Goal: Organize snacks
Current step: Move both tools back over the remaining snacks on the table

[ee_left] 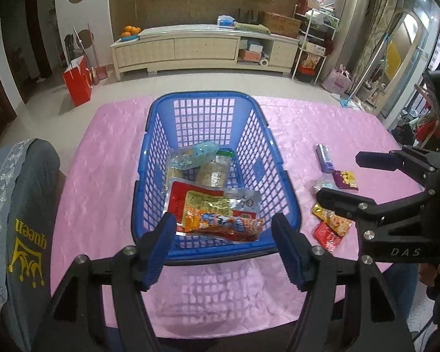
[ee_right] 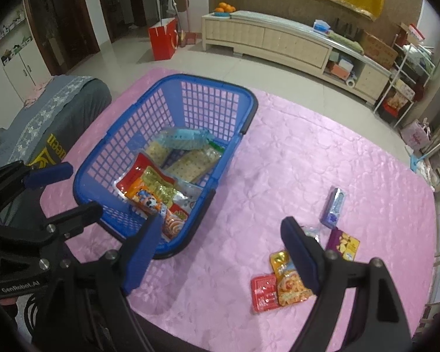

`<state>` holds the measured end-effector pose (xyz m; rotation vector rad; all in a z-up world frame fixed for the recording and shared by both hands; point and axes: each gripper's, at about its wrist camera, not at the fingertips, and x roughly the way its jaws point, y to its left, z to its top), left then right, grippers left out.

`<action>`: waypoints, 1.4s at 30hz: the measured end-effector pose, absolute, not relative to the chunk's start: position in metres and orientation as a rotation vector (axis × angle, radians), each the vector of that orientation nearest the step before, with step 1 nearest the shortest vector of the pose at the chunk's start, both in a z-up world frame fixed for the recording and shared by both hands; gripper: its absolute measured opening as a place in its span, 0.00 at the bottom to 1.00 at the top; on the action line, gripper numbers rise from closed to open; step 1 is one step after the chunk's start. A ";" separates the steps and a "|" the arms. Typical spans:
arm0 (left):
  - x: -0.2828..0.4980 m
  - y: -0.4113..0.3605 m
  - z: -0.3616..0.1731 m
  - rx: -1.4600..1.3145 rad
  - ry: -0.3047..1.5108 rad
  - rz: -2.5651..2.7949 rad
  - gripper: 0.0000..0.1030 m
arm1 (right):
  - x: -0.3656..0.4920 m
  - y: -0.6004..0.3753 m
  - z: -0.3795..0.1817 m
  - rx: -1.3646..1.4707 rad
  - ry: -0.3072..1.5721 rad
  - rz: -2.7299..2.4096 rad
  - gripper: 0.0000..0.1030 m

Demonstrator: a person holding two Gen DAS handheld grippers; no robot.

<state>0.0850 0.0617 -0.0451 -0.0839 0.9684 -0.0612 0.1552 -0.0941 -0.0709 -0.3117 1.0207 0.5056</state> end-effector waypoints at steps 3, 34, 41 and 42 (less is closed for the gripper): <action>0.083 0.053 -0.040 -0.080 0.964 -0.066 0.64 | 0.150 -0.101 -0.066 -0.310 1.008 0.501 0.84; 0.116 -0.093 -0.079 0.008 1.053 -0.212 0.73 | 0.145 -0.253 -0.099 -0.177 1.088 0.343 0.84; 0.115 -0.117 -0.105 0.090 1.088 -0.243 0.73 | 0.149 -0.267 -0.127 -0.182 1.136 0.329 0.84; 0.116 -0.120 -0.109 0.096 1.095 -0.246 0.73 | 0.149 -0.269 -0.131 -0.179 1.142 0.330 0.84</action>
